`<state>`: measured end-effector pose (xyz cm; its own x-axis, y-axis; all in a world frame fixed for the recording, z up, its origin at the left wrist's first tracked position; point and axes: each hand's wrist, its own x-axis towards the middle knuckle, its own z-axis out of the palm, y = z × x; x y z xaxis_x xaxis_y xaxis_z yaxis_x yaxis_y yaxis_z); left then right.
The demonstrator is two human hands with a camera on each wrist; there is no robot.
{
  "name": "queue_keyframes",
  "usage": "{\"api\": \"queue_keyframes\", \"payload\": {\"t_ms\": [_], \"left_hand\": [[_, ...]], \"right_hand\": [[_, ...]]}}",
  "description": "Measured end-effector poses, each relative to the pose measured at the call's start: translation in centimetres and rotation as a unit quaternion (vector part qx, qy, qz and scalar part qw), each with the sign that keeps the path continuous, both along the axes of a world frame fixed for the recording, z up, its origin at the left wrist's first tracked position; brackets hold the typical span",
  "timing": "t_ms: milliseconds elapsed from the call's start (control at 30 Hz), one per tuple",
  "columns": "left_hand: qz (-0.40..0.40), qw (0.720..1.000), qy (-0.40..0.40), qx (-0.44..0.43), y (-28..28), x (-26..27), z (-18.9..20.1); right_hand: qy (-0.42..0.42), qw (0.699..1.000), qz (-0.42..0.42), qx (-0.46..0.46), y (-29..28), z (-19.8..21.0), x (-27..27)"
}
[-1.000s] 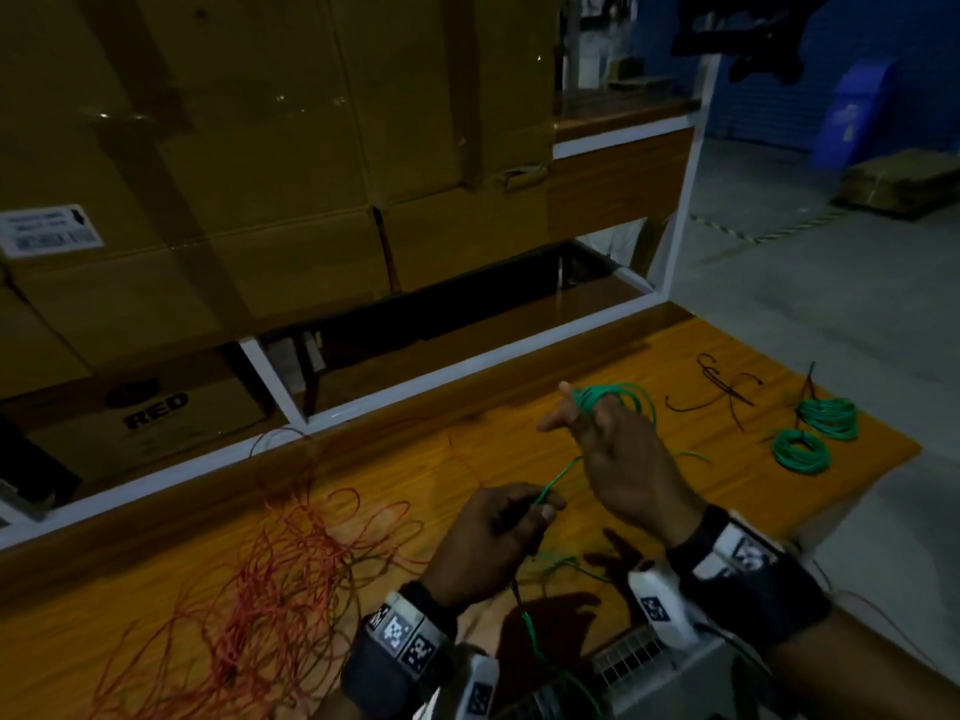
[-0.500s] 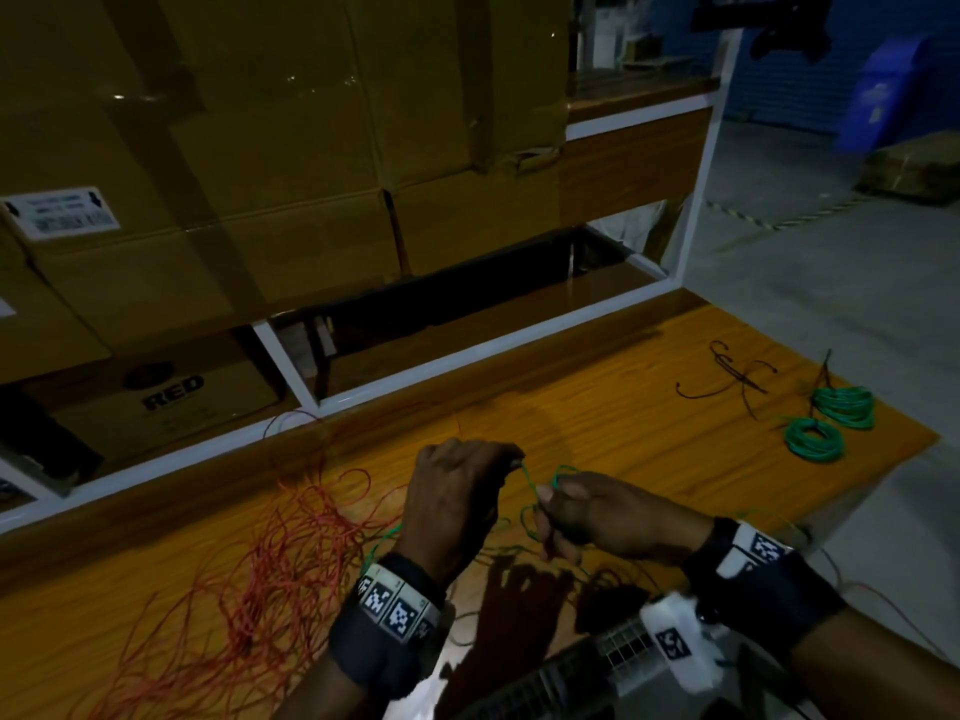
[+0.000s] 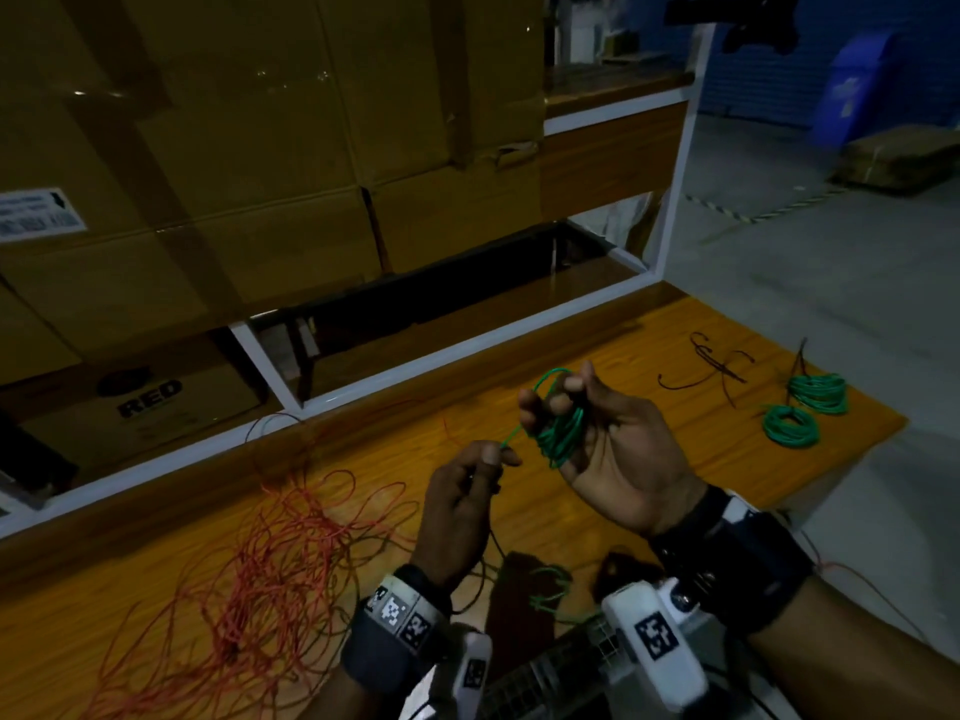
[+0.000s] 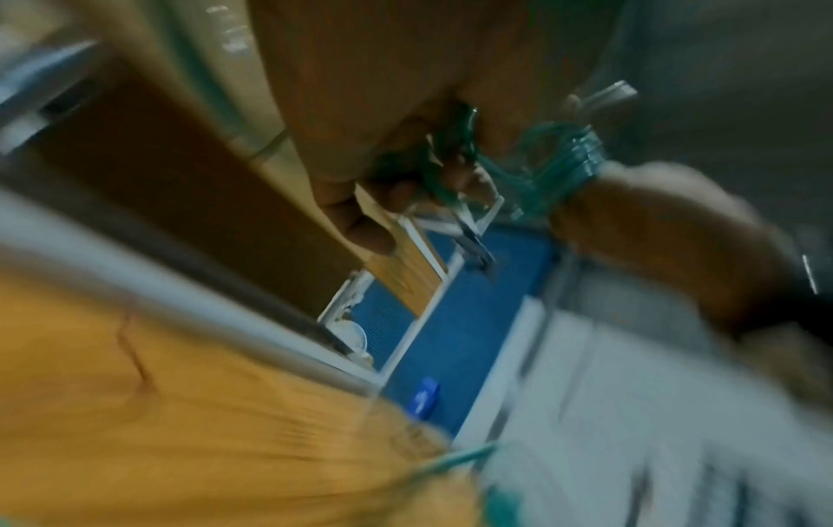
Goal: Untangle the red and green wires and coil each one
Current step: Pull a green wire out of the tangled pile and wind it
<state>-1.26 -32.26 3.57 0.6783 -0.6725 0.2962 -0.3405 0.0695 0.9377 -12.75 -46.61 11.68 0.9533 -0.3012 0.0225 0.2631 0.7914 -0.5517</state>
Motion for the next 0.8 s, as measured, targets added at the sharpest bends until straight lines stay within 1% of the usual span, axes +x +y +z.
{"api": "queue_keyframes", "payload": {"t_ms": [33, 100, 133, 167, 200, 267, 300, 333, 367, 467, 567, 633, 700, 767, 800], "left_hand": [[0.016, 0.999, 0.046, -0.018, -0.1, 0.3, 0.2], [0.026, 0.992, 0.117, -0.036, 0.2, 1.4, 0.8], [0.023, 0.989, 0.141, -0.035, 0.5, 2.1, 1.2], [0.016, 0.987, 0.157, -0.028, 1.0, 2.8, 1.7], [0.005, 0.986, 0.167, -0.015, 1.5, 3.5, 2.2], [-0.013, 0.983, 0.183, 0.023, 2.7, 4.7, 3.0], [-0.024, 0.980, 0.193, 0.033, 3.3, 5.2, 3.1], [-0.037, 0.978, 0.204, 0.036, 3.9, 5.5, 3.2], [-0.055, 0.974, 0.217, 0.036, 4.3, 5.7, 3.3], [-0.091, 0.959, 0.267, 0.007, 4.7, 5.4, 3.6], [-0.099, 0.951, 0.292, -0.008, 4.1, 5.2, 3.7], [-0.099, 0.951, 0.294, -0.016, 3.8, 4.9, 3.9], [-0.117, 0.952, 0.284, -0.017, 3.3, 4.7, 4.2], [-0.145, 0.950, 0.277, -0.021, 2.9, 4.6, 4.0], [-0.156, 0.949, 0.274, -0.017, 2.7, 4.5, 3.9]], "right_hand": [[0.010, 1.000, -0.007, -0.019, 0.2, 0.4, -0.1], [0.030, 0.996, 0.012, -0.079, 0.4, 0.6, -0.4], [0.039, 0.990, 0.021, -0.137, 0.3, 0.3, -0.6], [0.059, 0.974, 0.022, -0.220, 0.2, -0.1, -0.9], [0.085, 0.944, 0.014, -0.318, -0.1, -0.8, -1.1], [0.131, 0.850, -0.016, -0.510, -0.9, -2.1, -1.3], [0.149, 0.811, -0.031, -0.565, -1.4, -2.7, -1.4], [0.163, 0.796, -0.042, -0.582, -2.0, -3.2, -1.5], [0.172, 0.800, -0.047, -0.572, -2.5, -3.5, -1.5], [0.177, 0.849, -0.029, -0.497, -3.1, -3.9, -1.5], [0.174, 0.882, 0.049, -0.434, -2.9, -4.3, -1.3], [0.146, 0.898, 0.130, -0.395, -2.5, -4.5, -1.1], [0.112, 0.913, 0.198, -0.340, -1.8, -4.3, -1.0], [0.070, 0.930, 0.231, -0.277, -1.0, -3.6, -0.8], [0.042, 0.940, 0.235, -0.245, -0.6, -3.1, -0.8]]}}
